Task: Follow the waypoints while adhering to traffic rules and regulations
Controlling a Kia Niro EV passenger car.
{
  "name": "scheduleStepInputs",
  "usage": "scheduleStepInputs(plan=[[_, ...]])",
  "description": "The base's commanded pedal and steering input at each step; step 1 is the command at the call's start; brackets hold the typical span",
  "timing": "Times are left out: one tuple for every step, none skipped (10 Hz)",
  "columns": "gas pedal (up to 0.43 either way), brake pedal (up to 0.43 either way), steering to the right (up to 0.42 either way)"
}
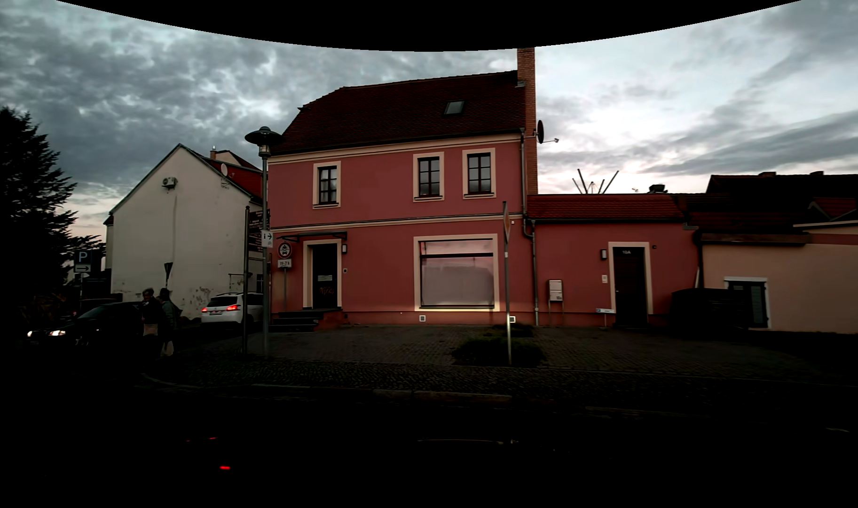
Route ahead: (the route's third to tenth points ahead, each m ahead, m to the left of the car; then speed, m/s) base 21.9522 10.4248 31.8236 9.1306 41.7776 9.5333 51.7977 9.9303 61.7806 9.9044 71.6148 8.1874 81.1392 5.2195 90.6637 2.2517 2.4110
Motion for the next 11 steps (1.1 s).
scheduleStepInputs(plan=[[0.0,0.018,-0.546],[0.0,0.055,-0.588],[0.0,0.079,-0.608],[0.0,0.085,-0.622],[0.0,0.11,-0.63],[0.0,0.134,-0.642],[0.0,0.152,-0.65],[0.0,0.171,-0.658],[0.0,0.189,-0.664],[0.0,0.201,-0.666],[0.0,0.201,-0.673]])
